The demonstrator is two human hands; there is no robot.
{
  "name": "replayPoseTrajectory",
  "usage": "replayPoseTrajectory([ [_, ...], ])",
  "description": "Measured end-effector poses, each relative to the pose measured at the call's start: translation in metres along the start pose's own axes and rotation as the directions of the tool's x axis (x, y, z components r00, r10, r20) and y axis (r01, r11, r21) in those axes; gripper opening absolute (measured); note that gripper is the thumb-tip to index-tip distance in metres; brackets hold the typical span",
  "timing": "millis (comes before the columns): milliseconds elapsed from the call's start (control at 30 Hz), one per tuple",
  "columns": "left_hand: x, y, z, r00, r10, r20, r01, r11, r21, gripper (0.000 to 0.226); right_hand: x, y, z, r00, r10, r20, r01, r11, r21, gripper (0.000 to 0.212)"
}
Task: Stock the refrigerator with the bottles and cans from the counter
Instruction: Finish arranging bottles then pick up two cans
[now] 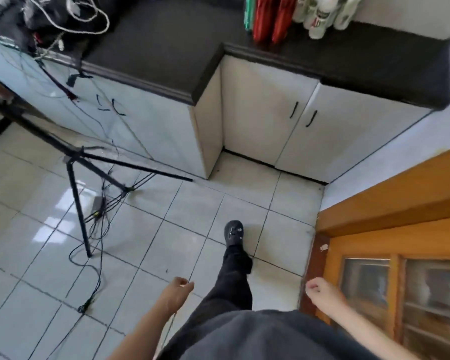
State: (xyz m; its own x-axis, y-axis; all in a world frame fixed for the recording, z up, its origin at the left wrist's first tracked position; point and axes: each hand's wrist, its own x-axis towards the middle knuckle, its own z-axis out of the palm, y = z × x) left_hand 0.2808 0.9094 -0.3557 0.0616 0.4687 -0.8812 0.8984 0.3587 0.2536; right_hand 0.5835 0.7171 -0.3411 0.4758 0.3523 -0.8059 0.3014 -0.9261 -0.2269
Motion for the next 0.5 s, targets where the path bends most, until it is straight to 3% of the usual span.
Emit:
replayPoseTrajectory([
  [100, 0.049, 0.079, -0.023, 0.995, 0.074, 0.064, -0.086, 0.973, 0.214, 0.028, 0.015, -0.001, -0.035, 0.988, 0.139, -0.065, -0.128, 0.979, 0.158, 0.019],
  [233, 0.084, 0.202, -0.053, 0.974, 0.197, 0.111, -0.226, 0.856, 0.465, 0.044, 0.032, -0.022, -0.098, 0.952, 0.291, -0.096, -0.246, 0.912, 0.329, 0.018],
  [367, 0.103, 0.32, -0.084, 0.929, 0.35, 0.123, -0.362, 0.787, 0.499, 0.042, 0.058, -0.057, -0.145, 0.94, 0.303, -0.157, -0.199, 0.859, 0.471, 0.015],
  [500, 0.114, 0.392, -0.098, 0.899, 0.418, 0.132, -0.432, 0.799, 0.418, 0.041, 0.089, -0.102, -0.171, 0.942, 0.294, -0.164, -0.152, 0.805, 0.573, 0.024],
])
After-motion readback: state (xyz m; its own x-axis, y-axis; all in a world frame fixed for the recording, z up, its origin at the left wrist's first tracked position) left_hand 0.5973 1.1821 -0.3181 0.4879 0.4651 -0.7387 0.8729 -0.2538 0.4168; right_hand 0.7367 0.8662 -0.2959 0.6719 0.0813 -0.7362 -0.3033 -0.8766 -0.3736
